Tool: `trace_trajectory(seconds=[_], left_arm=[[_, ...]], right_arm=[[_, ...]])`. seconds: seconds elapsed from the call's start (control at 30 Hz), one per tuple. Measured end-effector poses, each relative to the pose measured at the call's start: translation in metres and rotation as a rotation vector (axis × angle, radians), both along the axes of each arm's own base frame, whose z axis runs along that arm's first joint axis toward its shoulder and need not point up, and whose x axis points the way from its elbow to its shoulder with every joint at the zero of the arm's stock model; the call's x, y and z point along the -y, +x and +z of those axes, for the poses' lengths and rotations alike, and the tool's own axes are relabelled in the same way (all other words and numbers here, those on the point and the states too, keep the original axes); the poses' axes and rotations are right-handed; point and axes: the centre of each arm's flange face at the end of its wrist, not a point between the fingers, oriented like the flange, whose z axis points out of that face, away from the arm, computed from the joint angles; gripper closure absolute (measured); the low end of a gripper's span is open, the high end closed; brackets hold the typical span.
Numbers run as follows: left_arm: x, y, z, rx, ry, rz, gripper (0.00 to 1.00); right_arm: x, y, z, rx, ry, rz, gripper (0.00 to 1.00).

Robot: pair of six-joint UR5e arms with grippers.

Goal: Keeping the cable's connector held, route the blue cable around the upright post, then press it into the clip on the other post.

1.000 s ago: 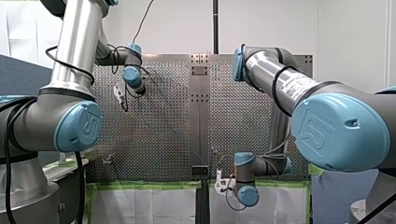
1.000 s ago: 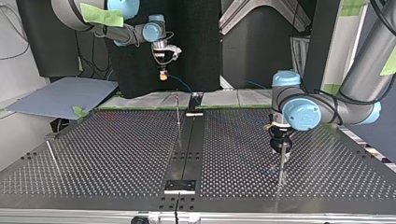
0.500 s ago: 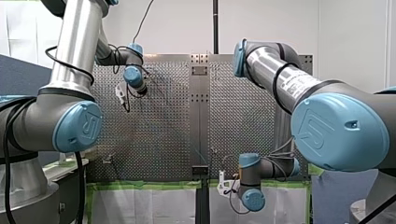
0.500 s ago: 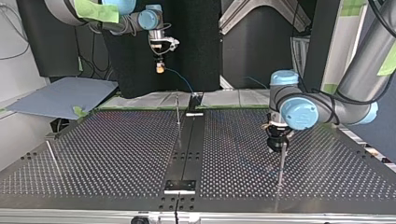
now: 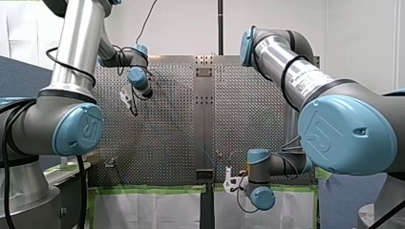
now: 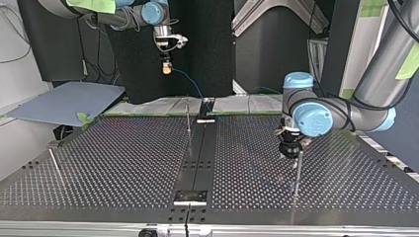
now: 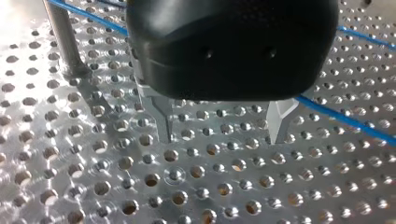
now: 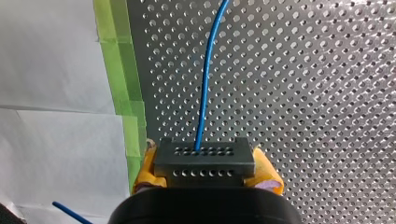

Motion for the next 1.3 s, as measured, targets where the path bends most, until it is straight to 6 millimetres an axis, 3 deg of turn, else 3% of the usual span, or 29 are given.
trace_trajectory(seconds=[0.33, 0.7, 1.3], left_arm=[[-0.001, -0.006, -0.017, -0.025, -0.096, -0.022, 0.0], [-0.013, -0.016, -0.054, -0.018, -0.219, -0.028, 0.0], [-0.04, -0.026, -0.068, 0.011, -0.408, 0.053, 0.0]], right_arm=[[0.0, 0.0, 0.001, 0.002, -0.002, 0.0, 1.0], [0.0, 0.0, 0.001, 0.001, -0.001, 0.001, 1.0], [0.0, 0.0, 0.001, 0.002, -0.002, 0.002, 1.0]])
